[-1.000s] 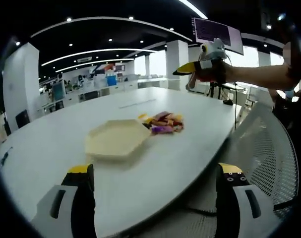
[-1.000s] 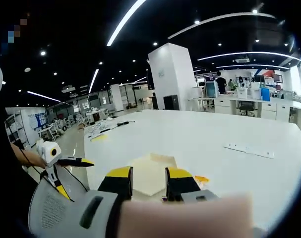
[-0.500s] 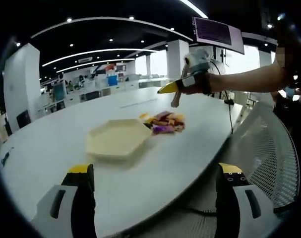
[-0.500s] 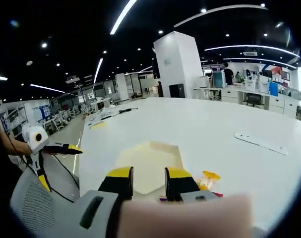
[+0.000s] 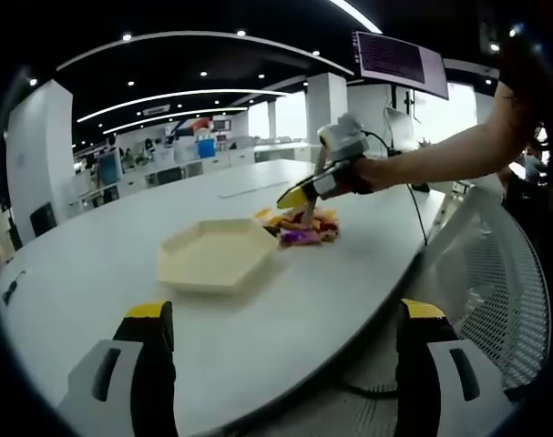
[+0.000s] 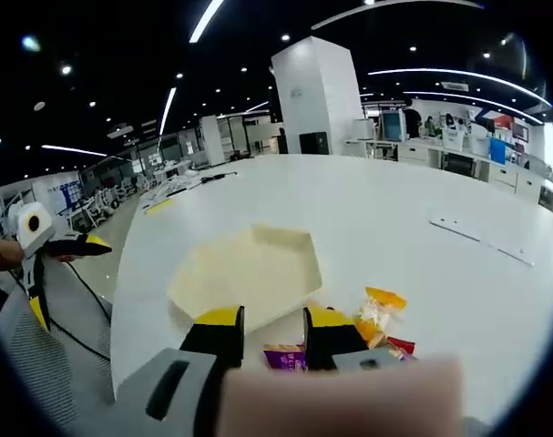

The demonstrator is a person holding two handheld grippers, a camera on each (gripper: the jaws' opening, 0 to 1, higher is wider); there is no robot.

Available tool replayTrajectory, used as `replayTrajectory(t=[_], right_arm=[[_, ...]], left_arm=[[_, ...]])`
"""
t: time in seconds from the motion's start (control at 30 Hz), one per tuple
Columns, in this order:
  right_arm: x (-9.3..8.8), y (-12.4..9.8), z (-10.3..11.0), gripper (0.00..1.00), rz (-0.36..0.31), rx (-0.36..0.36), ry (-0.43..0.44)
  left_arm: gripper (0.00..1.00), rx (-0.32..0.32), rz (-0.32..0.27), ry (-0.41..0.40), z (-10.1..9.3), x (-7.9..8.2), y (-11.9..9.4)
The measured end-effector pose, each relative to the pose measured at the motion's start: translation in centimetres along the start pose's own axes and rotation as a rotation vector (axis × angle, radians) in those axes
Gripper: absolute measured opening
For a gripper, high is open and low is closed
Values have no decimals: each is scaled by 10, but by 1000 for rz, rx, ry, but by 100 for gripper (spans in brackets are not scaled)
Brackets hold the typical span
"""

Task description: Place the target food into the container with the food tongs after gripping and lifting it, then release it inside without dropping or visibly crushing the food.

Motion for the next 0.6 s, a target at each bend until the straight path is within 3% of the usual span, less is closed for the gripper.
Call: replayTrajectory(t=[0.2,0.3,0.6], right_arm=[[-3,9,-2,25,3,-6,-22],[-10,13,0,25,29,-14,-76],[-14,16,1,26,25,-5,-75]], left_arm=[[94,-11,12,-7,-2,-2,0],[95,-5,0,2,-2,0,-1],[99,-3,14,-6,0,-2,0]])
Point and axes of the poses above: the point that each gripper's makers call its tool centre point, and the gripper's own axes: y roughly forward along the fingers, z roughly to its left, x roughly out of its top, the point moved 6 cm from there along -y, roughly backward along the fingers, and after that the axes turned 15 degrees about -x, right-handed, at the moved point
